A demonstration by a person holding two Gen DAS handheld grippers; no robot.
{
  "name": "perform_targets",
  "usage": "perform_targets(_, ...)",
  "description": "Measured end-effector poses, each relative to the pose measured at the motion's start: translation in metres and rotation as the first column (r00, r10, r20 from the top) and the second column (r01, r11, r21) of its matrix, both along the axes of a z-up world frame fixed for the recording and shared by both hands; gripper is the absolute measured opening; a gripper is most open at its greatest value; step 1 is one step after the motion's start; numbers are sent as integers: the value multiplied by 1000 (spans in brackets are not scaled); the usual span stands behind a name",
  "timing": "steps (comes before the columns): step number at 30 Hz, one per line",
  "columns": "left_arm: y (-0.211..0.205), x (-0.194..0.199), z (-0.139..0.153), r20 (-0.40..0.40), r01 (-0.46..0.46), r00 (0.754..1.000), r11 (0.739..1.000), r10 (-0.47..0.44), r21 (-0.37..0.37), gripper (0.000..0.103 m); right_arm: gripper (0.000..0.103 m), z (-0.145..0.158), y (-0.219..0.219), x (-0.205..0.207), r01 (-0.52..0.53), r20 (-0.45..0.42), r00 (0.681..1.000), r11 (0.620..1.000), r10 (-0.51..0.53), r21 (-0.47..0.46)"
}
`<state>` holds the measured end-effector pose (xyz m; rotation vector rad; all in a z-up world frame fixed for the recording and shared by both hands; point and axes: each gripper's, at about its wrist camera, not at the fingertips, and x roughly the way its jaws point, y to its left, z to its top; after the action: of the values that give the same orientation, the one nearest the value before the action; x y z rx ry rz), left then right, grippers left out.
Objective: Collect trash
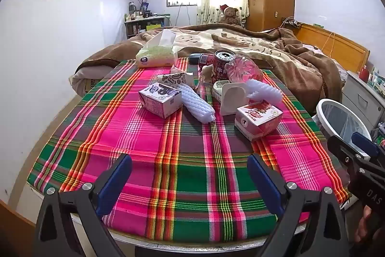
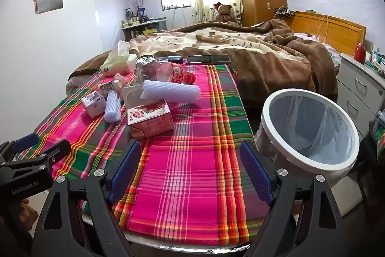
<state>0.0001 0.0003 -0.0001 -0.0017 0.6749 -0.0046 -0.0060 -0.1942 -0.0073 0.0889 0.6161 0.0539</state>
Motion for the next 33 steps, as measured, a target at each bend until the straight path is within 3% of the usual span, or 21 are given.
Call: perform_targets(33,0,-4,2,5,-3,1000,1000,3,0,97,86,5,6,-1,-3,30,1000,1000,4,-30)
